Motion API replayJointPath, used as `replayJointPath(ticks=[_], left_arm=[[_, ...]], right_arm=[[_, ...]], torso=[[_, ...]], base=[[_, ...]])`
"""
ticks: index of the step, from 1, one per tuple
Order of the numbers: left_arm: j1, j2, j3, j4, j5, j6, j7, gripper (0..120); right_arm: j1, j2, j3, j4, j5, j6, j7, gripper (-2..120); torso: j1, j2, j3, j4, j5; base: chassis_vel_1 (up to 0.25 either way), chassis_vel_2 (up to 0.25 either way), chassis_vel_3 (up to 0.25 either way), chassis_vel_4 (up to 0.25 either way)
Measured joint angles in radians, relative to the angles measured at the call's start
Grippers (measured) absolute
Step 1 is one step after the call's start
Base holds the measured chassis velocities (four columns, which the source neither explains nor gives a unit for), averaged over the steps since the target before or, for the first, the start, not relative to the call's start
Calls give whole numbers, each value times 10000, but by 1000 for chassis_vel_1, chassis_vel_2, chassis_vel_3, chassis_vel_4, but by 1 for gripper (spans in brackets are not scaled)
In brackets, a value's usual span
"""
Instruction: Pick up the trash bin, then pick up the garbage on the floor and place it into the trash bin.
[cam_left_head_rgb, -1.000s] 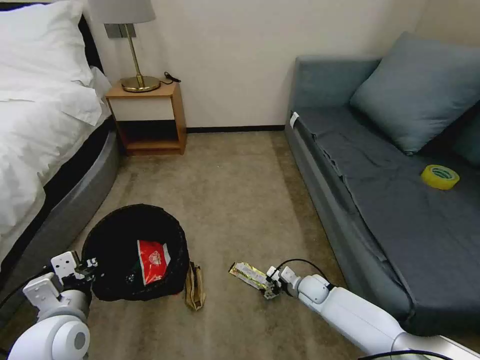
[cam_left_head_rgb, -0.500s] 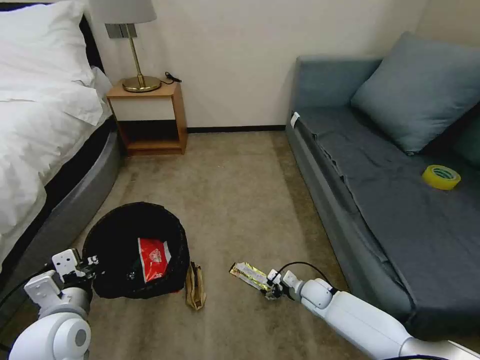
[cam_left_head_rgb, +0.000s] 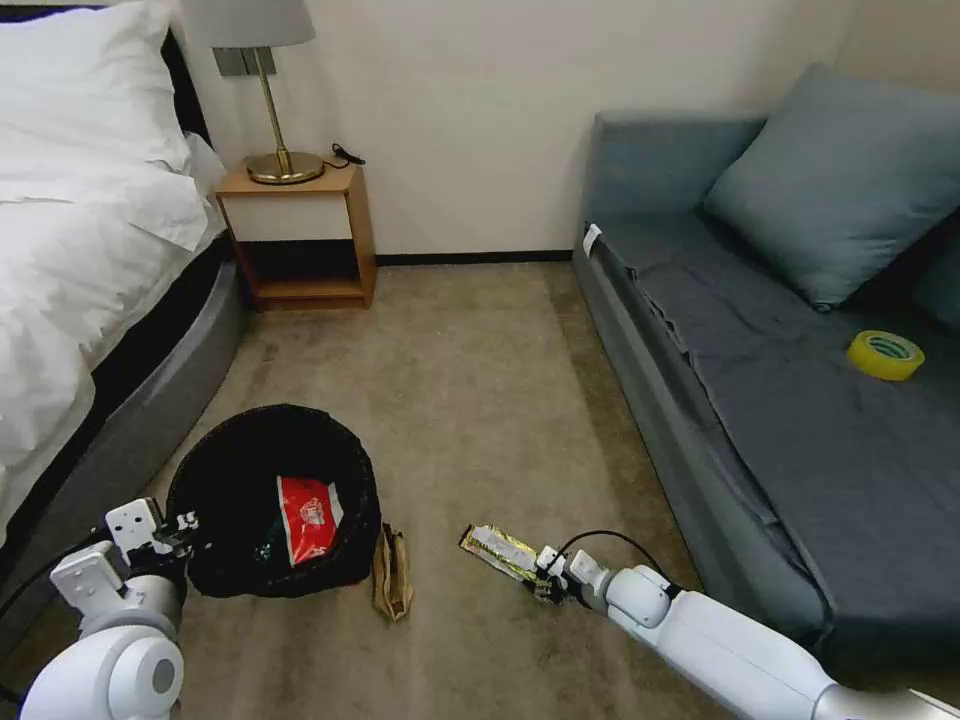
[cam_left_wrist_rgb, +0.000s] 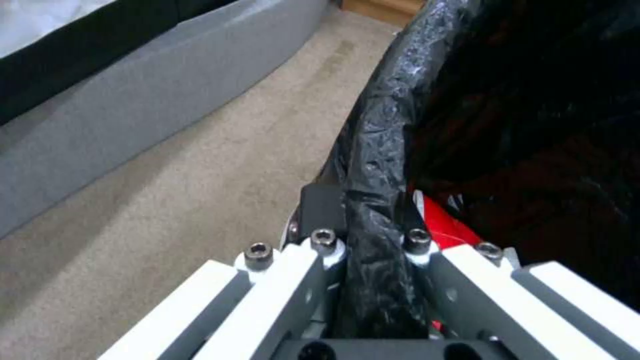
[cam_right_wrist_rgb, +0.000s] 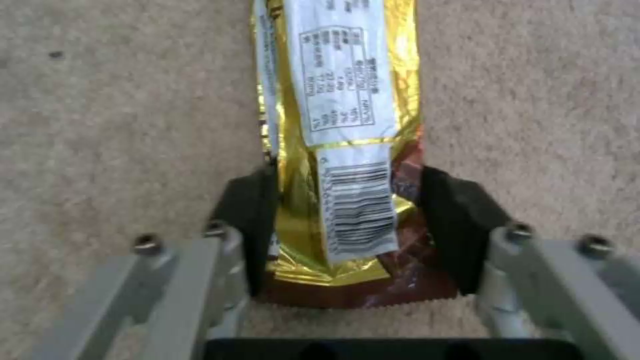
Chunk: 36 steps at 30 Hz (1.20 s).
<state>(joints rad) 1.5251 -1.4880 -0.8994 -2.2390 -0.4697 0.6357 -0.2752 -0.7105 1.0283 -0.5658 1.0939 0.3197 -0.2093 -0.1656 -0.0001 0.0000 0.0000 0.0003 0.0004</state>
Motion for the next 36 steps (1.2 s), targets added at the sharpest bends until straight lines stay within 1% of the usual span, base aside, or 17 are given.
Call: replayJointPath(ticks=[1,5,6,8,9,13,17,20,21,23,24,28,29,30,32,34,36], left_arm=[[0,0,0,0,0,0,0,3],[-21,0,16,41,30,0,0,3],[-21,0,16,41,30,0,0,3],[-23,2,21,68,38,-5,1,3],[-23,2,21,68,38,-5,1,3],[-23,8,33,91,52,-10,9,3],[-22,26,33,70,50,-11,11,3],[-17,78,32,20,23,-11,13,3],[-17,78,32,20,23,-11,13,3],[-21,91,40,21,18,-8,12,3],[-21,91,40,21,18,-8,12,3],[-26,85,171,49,18,6,13,3],[-26,85,171,49,18,6,13,3],[-24,69,217,66,19,18,13,3],[-24,27,276,71,27,26,10,3],[-24,13,294,70,28,28,11,3],[-3,-34,327,31,48,33,8,3]], right_arm=[[0,0,0,0,0,0,0,48],[-65,-42,-13,40,-18,149,34,30],[-65,-42,-13,40,-18,149,34,30],[-71,-115,-19,131,-17,187,85,19],[-71,-115,-19,131,-17,187,85,19],[-24,-358,-2,593,280,174,302,1],[4,-538,52,1041,573,173,508,0],[154,-1014,374,2521,1304,142,908,0],[154,-1014,374,2521,1304,142,908,0],[306,-1323,822,3633,1751,12,1088,0],[306,-1323,822,3633,1751,12,1088,0],[954,-1655,1633,6604,3044,-603,1853,0],[954,-1655,1633,6604,3044,-603,1853,0],[1272,-1624,1694,7493,3754,-903,2214,0],[1878,-1299,1433,8588,4821,-1249,2919,0],[2085,-1138,1211,8880,5137,-1347,3184,0],[2733,-518,188,9367,5863,-1618,3989,0]], torso=[[0,0,0,0,0],[0,-1,1,1,1],[0,-1,1,1,1],[1,-2,1,-1,-2],[1,-2,1,-1,-2],[1,-3,2,-7,-5],[1,-3,2,-5,-5],[1,-3,2,-4,-2],[1,-3,2,-4,-2],[1,-3,3,-5,-4],[1,-3,3,-5,-4],[1,-3,1,-3,-6],[1,-3,1,-3,-6],[1,-1,0,-2,-8],[1,-1,0,-4,-6],[1,-1,0,-3,-3],[1,-1,0,-2,-6]], base=[[0,0,0,0],[0,0,0,0],[0,0,0,0],[0,0,0,0],[0,0,0,0],[0,0,0,0],[0,0,0,0],[0,0,0,0],[0,0,0,0],[0,0,0,0],[0,0,0,0],[0,0,0,0],[0,0,0,0],[0,0,0,0],[0,0,0,0],[0,0,0,0],[0,0,0,0]])
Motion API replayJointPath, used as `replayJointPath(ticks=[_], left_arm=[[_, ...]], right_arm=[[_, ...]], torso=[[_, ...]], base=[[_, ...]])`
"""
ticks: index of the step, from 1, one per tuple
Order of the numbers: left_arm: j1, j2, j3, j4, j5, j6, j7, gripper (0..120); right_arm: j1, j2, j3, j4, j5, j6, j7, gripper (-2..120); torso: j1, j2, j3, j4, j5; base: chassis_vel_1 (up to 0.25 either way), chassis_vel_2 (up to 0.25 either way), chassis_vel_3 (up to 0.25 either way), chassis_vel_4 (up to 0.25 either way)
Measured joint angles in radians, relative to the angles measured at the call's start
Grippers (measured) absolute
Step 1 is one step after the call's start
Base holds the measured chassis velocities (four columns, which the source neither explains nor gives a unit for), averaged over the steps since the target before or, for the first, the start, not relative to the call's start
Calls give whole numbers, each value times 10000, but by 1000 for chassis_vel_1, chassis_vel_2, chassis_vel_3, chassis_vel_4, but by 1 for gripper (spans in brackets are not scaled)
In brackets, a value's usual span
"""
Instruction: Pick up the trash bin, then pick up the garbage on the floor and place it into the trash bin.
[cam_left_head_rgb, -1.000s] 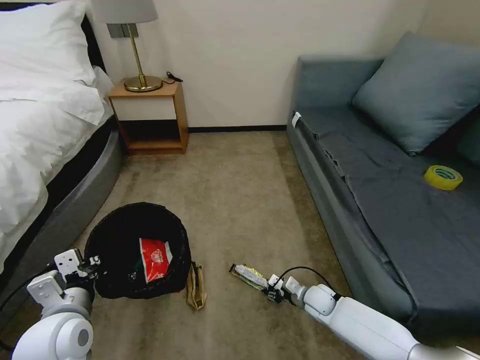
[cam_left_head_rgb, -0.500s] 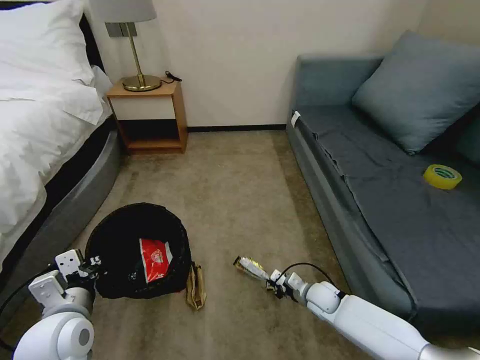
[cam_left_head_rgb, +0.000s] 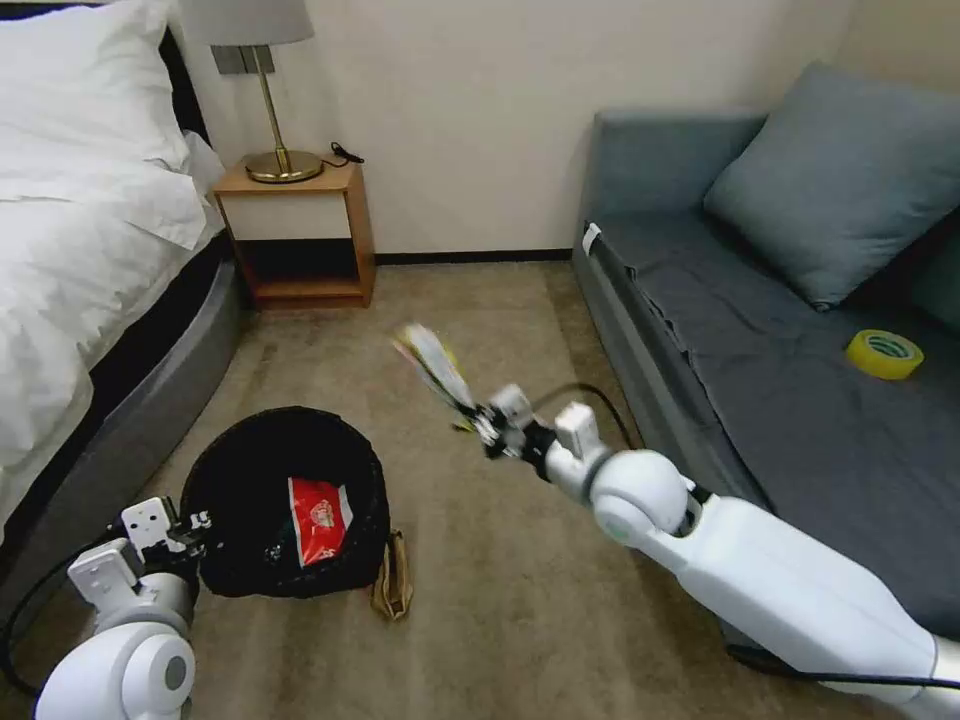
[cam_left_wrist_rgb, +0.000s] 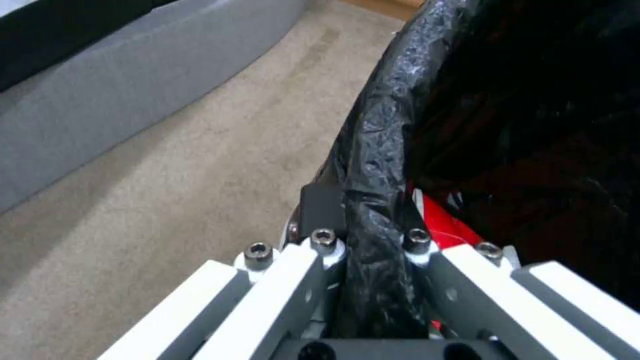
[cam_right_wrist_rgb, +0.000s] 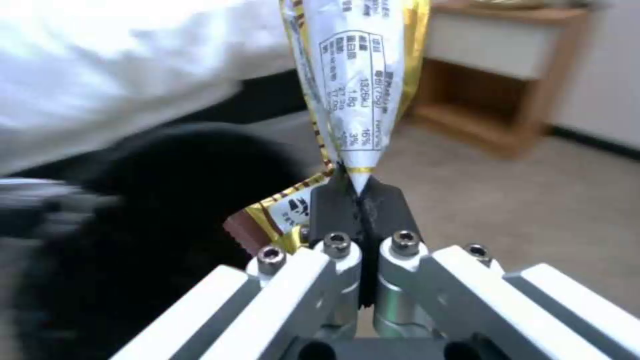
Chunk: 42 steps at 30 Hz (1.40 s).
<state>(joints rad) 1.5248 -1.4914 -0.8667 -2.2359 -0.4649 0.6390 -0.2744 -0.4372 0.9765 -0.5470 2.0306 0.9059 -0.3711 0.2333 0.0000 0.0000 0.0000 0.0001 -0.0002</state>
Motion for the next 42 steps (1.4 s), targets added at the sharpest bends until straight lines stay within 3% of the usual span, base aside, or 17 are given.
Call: replayJointPath(ticks=[9,17,25,35,42], left_arm=[[115,-161,80,-371,69,43,-3,3],[159,-221,51,-513,81,45,0,3],[150,-203,26,-527,81,57,2,3],[141,-169,16,-505,72,57,13,3],[121,-85,-161,-412,65,39,17,3]], right_arm=[[1428,2275,-2759,-1738,-10,91,1010,0],[1453,2556,-3408,-2425,-518,101,1192,2],[1422,2332,-3360,-2185,-631,0,1349,33],[1279,2118,-2923,-1834,-655,-79,1489,64],[948,1568,-1220,-1813,-1168,-449,2007,93]], torso=[[0,0,1,4,0],[0,0,0,-1,2],[0,0,0,-1,2],[0,0,0,0,3],[0,0,-1,-1,3]], base=[[0,0,0,0],[0,0,0,0],[0,0,0,0],[0,0,0,0],[0,0,0,0]])
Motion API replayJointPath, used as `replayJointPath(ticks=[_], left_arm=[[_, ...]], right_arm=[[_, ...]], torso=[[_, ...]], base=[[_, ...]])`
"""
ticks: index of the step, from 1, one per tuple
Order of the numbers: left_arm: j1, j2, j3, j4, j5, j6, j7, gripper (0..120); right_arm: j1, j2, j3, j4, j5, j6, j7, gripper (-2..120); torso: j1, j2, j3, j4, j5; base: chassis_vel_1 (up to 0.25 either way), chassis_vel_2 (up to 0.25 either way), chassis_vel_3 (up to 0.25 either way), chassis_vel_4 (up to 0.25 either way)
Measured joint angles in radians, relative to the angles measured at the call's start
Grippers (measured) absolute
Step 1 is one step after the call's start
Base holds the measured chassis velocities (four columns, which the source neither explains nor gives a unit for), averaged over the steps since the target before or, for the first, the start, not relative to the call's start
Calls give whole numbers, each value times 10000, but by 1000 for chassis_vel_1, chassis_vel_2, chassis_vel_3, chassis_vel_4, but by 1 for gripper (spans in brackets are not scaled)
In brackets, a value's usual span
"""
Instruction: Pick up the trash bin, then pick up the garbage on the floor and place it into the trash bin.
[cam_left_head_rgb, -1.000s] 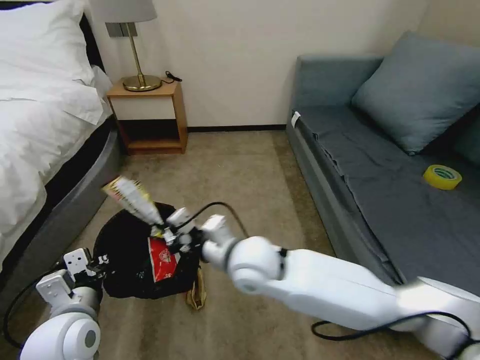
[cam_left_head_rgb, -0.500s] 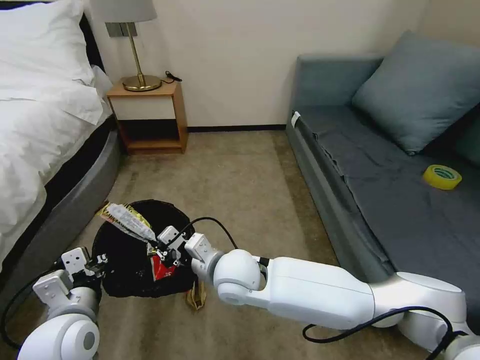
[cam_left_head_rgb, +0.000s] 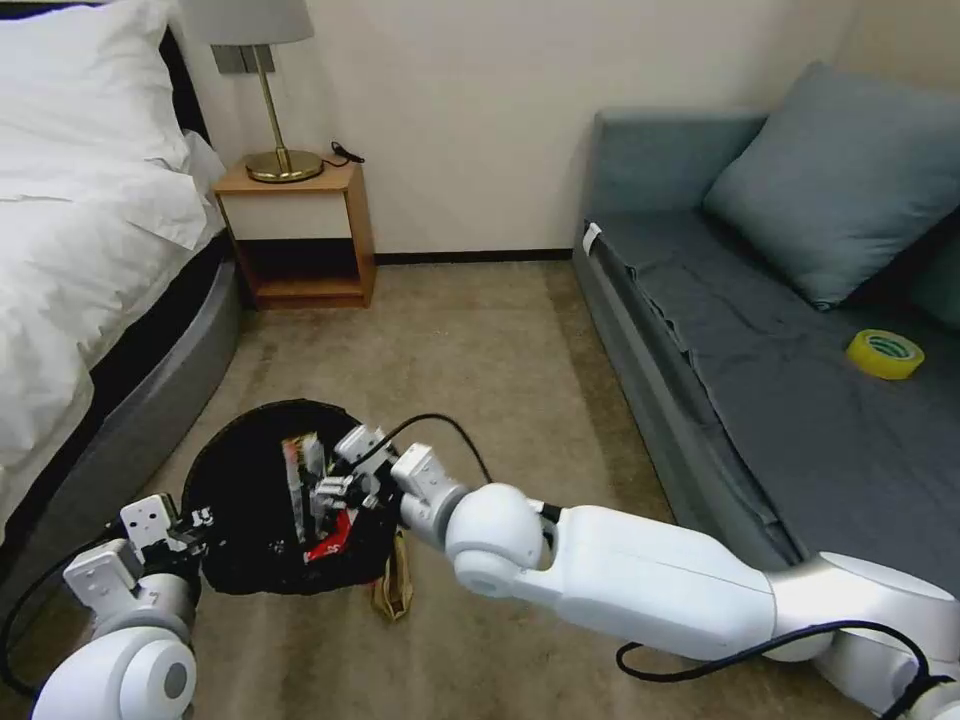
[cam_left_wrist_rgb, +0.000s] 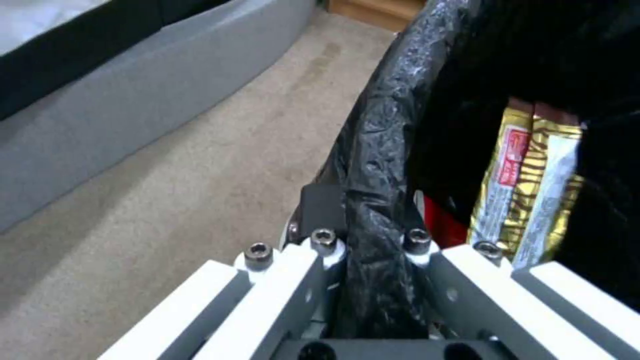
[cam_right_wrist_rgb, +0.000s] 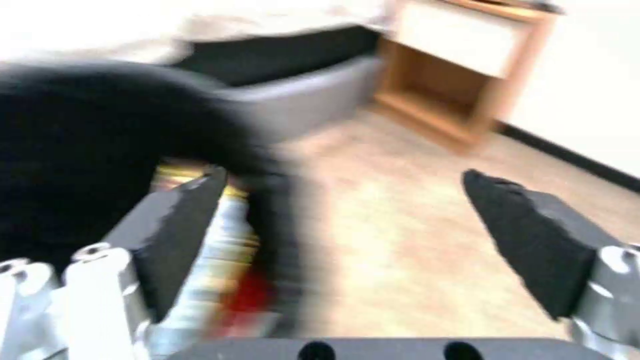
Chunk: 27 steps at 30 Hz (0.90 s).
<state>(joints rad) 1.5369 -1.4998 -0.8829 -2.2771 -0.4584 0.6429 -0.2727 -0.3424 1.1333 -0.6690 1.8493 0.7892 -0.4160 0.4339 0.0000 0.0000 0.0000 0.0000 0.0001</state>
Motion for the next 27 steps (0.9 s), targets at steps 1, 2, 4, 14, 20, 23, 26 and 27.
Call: replayJointPath(ticks=[1,2,4,14,20,23,26,27], left_arm=[[0,0,0,0,0,0,0,3],[-5,25,-58,2,-8,-6,0,3],[-8,45,-107,1,-19,-15,2,3],[-27,116,-315,-78,-191,-29,10,3],[6,113,-358,-89,-205,-30,1,3],[18,81,-344,-100,-205,-33,4,3],[39,20,-324,-106,-173,-37,-8,3],[46,-1,-314,-106,-165,-41,-7,3]], right_arm=[[0,0,0,0,0,0,0,93],[7,-129,235,-169,61,-188,237,98],[18,-273,403,-346,144,-370,415,99],[-764,-824,-263,-1446,1166,-1271,1380,100],[-843,-251,-1545,-1857,2216,-1381,1863,100],[-811,438,-2066,-2235,2730,-1309,1916,100],[-648,1172,-2586,-2850,3259,-1236,1923,100],[-564,1371,-2731,-3051,3493,-1233,1921,100]], torso=[[0,0,0,0,0],[0,0,0,0,0],[0,0,1,1,1],[0,0,1,-1,0],[-1,1,0,-3,-5],[0,1,1,0,2],[0,1,0,2,-2],[0,1,0,2,-3]], base=[[0,0,0,0],[0,0,0,0],[0,0,0,0],[0,0,0,0],[0,0,0,0],[0,0,0,0],[0,0,0,0],[0,0,0,0]])
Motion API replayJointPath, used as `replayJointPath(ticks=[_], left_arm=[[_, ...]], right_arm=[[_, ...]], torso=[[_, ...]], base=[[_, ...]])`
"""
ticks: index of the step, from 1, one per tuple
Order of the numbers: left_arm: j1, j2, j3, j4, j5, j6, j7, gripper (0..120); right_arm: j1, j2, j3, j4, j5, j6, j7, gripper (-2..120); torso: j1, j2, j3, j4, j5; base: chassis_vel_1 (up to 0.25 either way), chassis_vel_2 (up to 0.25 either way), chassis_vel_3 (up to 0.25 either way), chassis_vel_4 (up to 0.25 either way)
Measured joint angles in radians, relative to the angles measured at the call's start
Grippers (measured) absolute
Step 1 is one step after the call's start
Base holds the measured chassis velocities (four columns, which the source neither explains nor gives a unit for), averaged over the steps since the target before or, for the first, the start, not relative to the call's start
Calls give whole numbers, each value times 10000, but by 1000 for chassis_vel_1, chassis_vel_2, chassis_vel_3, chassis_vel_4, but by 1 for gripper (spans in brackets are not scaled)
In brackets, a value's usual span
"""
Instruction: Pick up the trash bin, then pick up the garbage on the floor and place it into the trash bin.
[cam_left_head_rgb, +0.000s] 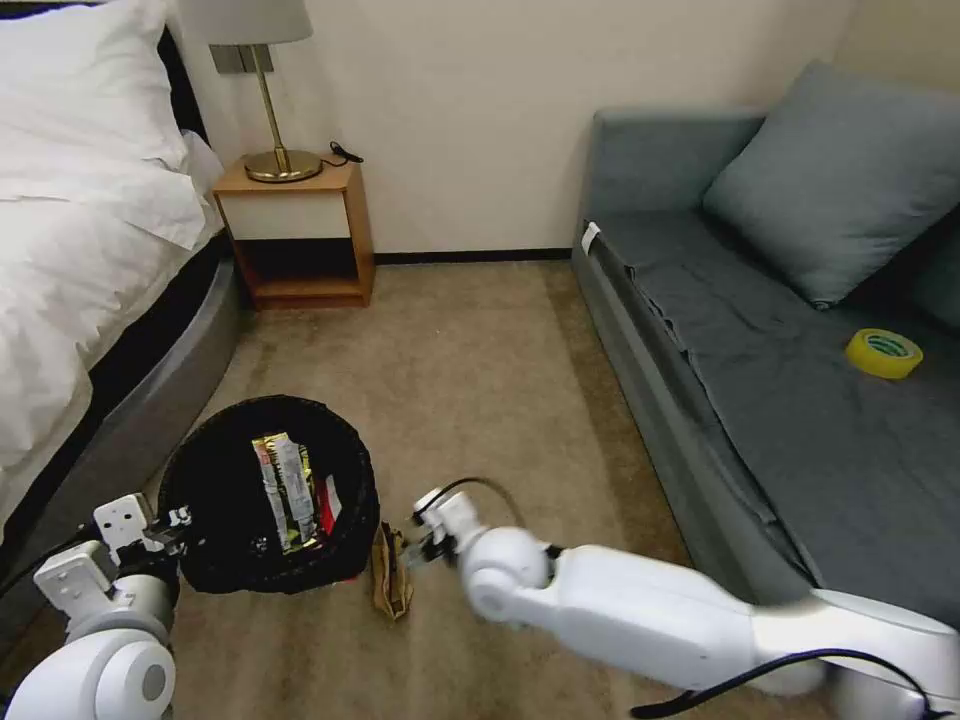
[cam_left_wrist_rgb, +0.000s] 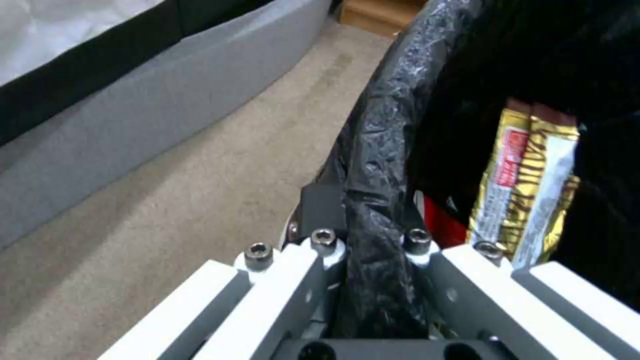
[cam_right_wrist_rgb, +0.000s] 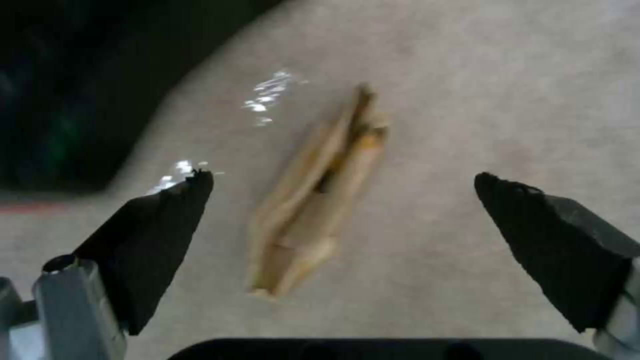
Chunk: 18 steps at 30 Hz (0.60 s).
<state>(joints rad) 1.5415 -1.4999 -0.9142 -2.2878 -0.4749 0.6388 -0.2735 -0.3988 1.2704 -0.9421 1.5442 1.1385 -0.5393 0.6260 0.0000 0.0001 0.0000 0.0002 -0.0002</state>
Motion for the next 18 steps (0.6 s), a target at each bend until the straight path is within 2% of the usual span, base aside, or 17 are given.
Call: replayJointPath(ticks=[4,10,18], left_arm=[[14,-38,6,7,16,-31,0,3],[10,-35,-44,14,-6,-37,0,3],[14,-20,-85,59,-36,-68,1,3]], right_arm=[[258,495,-592,-778,333,15,-102,100],[331,1051,-1317,-1991,129,193,-343,100],[69,1439,-1545,-2875,-253,406,-596,100]], torso=[[0,0,0,0,1],[0,0,0,-2,0],[0,0,0,-2,2]], base=[[0,0,0,0],[0,0,0,0],[0,0,0,0]])
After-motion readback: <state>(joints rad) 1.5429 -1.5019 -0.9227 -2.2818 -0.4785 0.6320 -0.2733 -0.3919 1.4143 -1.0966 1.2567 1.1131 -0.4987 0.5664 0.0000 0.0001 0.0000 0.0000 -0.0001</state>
